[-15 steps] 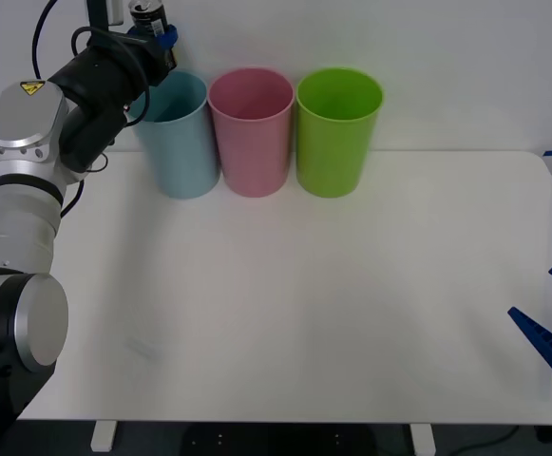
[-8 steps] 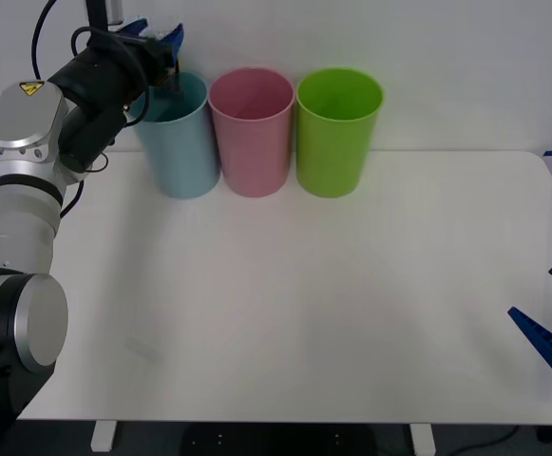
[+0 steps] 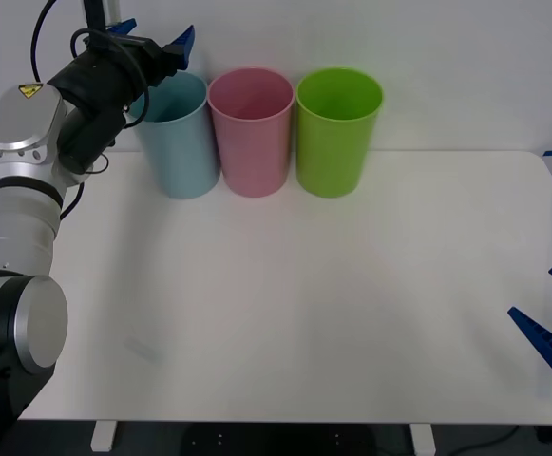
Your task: Grasp the object on the table and drop it into the matching bin: aluminum can to the light blue bin, PET bottle to the pink bin.
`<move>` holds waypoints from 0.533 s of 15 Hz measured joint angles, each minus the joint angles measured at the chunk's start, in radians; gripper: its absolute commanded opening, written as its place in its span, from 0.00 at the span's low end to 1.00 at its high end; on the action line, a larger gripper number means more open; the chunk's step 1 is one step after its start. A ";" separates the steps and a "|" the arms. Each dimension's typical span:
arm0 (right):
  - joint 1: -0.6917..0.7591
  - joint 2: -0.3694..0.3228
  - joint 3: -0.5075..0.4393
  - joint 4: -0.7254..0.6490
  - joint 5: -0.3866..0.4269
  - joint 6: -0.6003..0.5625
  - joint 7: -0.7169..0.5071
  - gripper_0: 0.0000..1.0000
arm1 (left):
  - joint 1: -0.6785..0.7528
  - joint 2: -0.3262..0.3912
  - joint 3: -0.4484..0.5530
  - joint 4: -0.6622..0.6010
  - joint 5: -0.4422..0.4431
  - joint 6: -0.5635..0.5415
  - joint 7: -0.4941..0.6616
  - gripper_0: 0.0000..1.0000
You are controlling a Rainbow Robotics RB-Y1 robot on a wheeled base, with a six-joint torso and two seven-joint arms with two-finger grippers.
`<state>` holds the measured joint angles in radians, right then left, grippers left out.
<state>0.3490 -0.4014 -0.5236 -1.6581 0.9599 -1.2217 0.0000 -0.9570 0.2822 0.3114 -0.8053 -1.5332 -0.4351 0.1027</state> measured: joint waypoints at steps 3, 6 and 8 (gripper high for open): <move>0.000 0.000 0.000 0.000 0.000 0.000 0.000 1.00 | 0.003 0.001 0.000 0.000 0.018 -0.001 -0.003 1.00; 0.000 0.000 0.000 0.000 0.000 0.000 0.000 1.00 | 0.016 0.011 -0.002 0.000 0.076 -0.029 -0.009 1.00; 0.000 0.000 0.000 0.000 0.000 0.000 0.000 1.00 | 0.029 0.028 -0.009 -0.001 0.129 -0.071 -0.012 1.00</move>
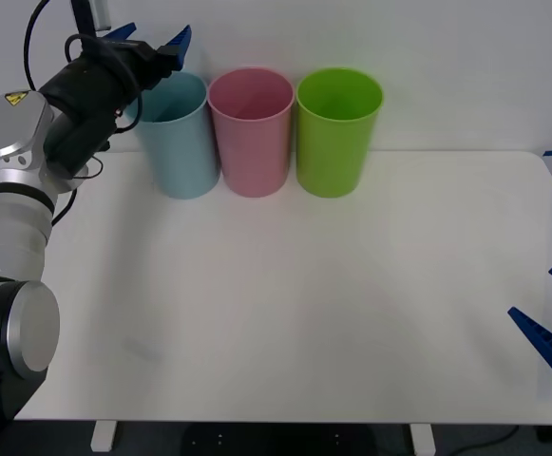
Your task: Grasp the object on the table and drop it into the matching bin: aluminum can to the light blue bin, PET bottle to the pink bin.
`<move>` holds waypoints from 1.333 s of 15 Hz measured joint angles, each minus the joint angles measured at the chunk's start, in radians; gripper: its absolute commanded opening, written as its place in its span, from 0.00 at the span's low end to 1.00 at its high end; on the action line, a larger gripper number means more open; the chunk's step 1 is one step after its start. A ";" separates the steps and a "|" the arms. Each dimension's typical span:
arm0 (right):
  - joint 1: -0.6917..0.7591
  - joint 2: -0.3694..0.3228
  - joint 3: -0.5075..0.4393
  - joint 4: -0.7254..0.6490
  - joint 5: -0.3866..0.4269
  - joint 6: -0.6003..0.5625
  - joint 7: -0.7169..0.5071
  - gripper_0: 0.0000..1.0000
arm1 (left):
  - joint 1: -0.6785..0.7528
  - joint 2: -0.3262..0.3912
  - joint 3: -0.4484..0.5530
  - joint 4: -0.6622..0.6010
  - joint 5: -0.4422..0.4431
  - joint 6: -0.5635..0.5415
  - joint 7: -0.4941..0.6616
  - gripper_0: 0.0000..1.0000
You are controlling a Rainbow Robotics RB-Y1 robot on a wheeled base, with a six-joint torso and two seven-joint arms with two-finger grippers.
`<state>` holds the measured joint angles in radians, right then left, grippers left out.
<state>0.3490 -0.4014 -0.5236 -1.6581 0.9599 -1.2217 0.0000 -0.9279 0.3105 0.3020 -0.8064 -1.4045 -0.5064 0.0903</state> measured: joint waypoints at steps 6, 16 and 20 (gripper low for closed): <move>0.000 0.000 0.000 0.000 0.000 0.000 0.000 1.00 | 0.099 0.097 -0.136 -0.056 0.244 -0.049 -0.021 1.00; 0.000 0.000 0.000 0.000 0.000 0.000 0.000 1.00 | 0.450 0.278 -0.184 -0.351 0.507 -0.151 -0.047 1.00; 0.000 0.000 0.000 0.000 0.000 0.000 0.000 1.00 | 0.650 0.295 -0.064 -0.493 0.515 -0.264 -0.055 1.00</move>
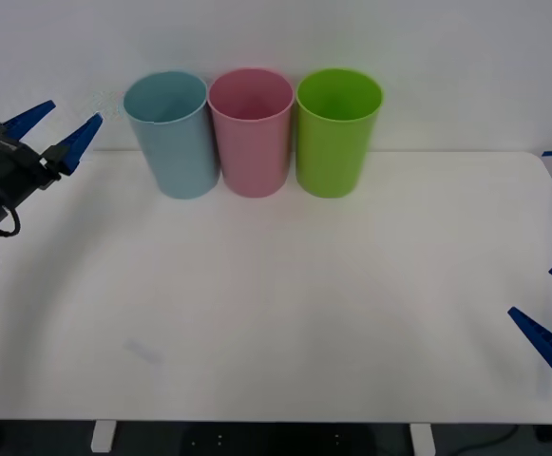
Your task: Grasp the object on the table and drop it into the matching bin: aluminum can to the light blue bin, PET bottle to the pink bin.
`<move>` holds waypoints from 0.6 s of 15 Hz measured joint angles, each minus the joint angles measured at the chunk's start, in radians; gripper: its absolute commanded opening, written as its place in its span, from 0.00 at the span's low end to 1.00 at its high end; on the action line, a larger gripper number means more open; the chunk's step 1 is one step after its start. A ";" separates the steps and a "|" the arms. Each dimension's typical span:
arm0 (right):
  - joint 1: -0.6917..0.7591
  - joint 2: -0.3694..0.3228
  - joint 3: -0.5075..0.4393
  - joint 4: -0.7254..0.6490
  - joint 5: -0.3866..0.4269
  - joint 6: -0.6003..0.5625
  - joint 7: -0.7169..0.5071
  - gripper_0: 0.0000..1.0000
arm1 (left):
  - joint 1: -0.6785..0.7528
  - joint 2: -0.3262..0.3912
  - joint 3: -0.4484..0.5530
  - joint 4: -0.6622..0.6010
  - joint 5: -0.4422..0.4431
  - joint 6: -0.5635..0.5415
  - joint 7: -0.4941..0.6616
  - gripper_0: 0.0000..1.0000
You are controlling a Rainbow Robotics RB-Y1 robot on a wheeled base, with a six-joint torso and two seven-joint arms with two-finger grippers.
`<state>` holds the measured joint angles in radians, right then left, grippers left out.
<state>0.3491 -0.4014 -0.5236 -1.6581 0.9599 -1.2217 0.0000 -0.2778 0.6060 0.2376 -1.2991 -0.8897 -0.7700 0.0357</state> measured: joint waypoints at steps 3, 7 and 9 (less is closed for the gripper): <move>0.000 0.000 0.000 0.000 0.000 0.000 0.000 1.00 | 0.144 0.000 0.096 -0.092 -0.001 -0.080 -0.002 1.00; 0.000 0.000 0.000 0.000 0.000 0.000 0.000 1.00 | 0.313 0.001 0.214 -0.166 -0.011 -0.202 -0.011 1.00; 0.000 0.000 0.000 0.000 0.000 0.000 0.000 1.00 | 0.378 0.000 0.259 -0.182 -0.012 -0.250 -0.016 1.00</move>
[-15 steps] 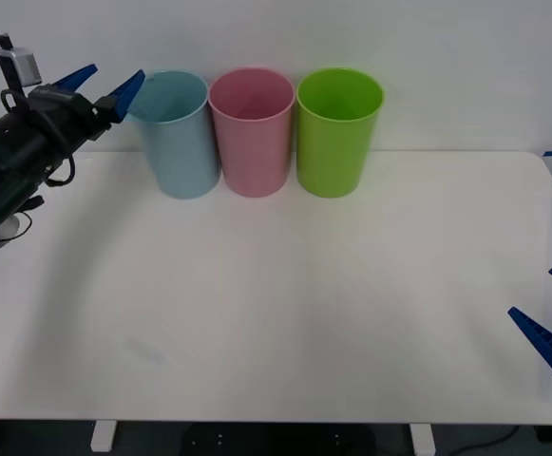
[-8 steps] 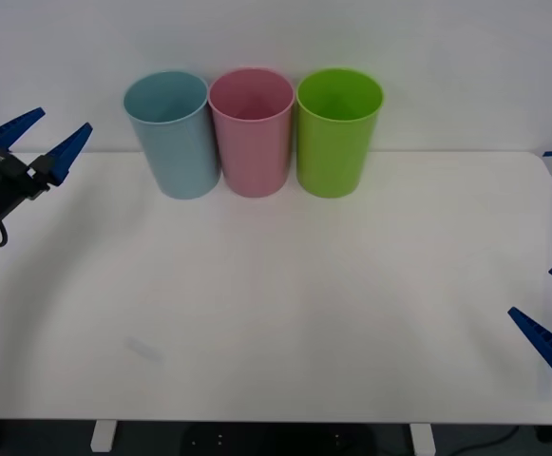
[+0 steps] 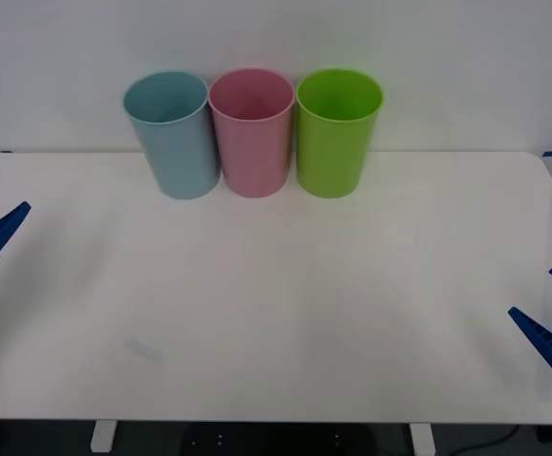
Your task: Grasp the object on the table and drop it into the matching bin: aluminum can to the light blue bin, PET bottle to the pink bin.
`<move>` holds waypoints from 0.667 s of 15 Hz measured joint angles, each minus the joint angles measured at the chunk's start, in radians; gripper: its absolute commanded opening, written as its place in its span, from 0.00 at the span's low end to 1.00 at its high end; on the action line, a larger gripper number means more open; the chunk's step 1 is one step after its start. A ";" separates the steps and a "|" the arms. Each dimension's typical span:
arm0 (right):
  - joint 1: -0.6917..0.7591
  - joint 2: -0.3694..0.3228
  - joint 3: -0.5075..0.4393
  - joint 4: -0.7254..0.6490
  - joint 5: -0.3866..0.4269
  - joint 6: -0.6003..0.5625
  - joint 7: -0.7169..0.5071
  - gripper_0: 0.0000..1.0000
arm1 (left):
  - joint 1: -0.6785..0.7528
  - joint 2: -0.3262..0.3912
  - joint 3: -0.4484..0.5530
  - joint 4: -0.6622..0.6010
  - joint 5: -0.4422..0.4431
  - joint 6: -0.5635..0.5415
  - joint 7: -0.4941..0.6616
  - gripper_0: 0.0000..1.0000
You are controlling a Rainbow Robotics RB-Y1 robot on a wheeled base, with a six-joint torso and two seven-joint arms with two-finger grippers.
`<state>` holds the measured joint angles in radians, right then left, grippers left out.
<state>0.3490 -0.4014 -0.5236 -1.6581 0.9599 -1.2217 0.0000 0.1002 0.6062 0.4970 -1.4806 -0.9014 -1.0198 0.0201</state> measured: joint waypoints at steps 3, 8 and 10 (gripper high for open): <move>0.000 0.000 0.000 0.000 0.000 0.000 0.000 1.00 | 0.079 0.000 0.040 -0.005 0.011 -0.043 -0.016 1.00; 0.000 0.000 0.000 0.000 0.000 0.000 0.000 1.00 | 0.152 0.000 0.040 -0.011 0.066 -0.062 -0.042 1.00; 0.000 0.000 0.000 0.000 0.000 0.000 0.000 1.00 | 0.161 0.000 0.037 -0.011 0.077 -0.069 -0.043 1.00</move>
<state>0.3491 -0.4014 -0.5236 -1.6581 0.9599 -1.2217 -0.0001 0.2615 0.6060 0.5336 -1.4912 -0.8248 -1.0890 -0.0229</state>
